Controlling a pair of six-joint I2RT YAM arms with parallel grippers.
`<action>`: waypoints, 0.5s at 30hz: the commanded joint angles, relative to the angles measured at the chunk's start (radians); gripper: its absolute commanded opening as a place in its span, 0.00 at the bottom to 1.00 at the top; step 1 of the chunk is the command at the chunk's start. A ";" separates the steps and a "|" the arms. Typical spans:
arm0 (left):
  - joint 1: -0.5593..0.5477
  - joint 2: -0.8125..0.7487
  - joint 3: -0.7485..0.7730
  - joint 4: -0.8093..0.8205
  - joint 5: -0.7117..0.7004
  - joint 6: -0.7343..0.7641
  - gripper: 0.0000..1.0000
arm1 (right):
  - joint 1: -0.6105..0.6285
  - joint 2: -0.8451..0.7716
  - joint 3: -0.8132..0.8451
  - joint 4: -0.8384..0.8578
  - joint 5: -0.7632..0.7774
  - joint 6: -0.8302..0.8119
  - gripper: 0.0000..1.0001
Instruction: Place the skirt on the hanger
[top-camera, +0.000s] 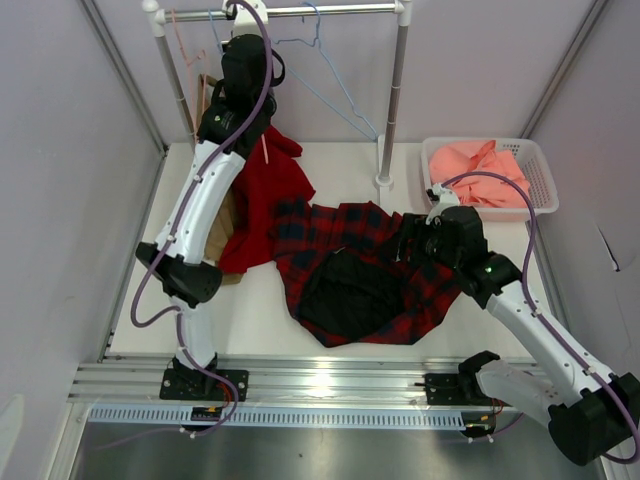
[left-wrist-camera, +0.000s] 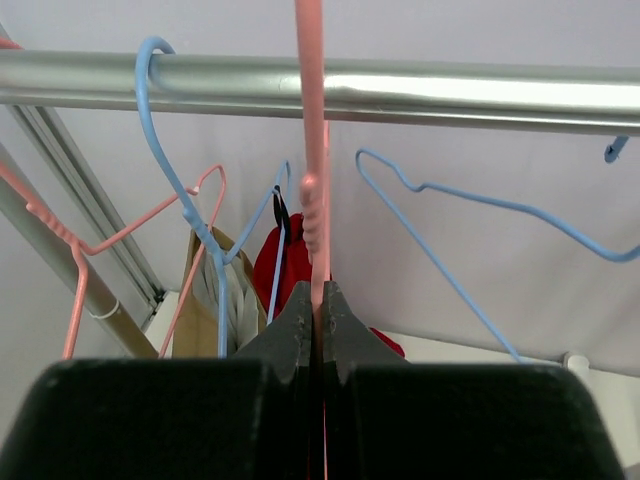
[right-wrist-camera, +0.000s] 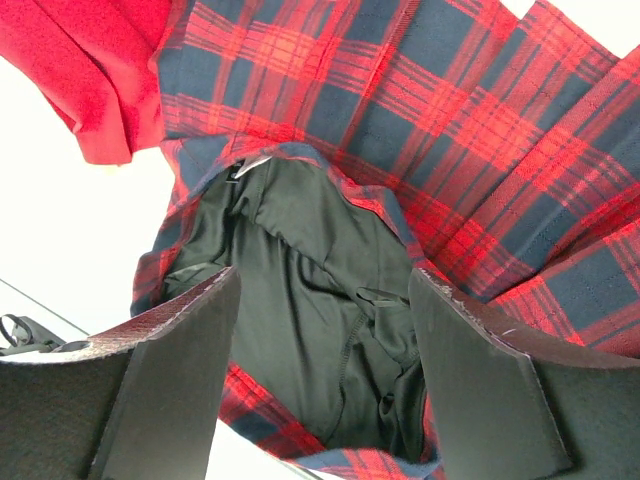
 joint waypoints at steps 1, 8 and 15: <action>-0.008 -0.067 0.006 -0.060 0.046 -0.030 0.00 | -0.004 -0.025 0.011 0.013 -0.007 -0.010 0.73; -0.020 -0.111 -0.041 -0.126 0.112 -0.082 0.00 | -0.004 -0.038 0.012 0.007 -0.015 -0.004 0.73; -0.030 -0.166 -0.113 -0.113 0.141 -0.071 0.00 | -0.004 -0.050 0.009 0.000 -0.015 -0.001 0.73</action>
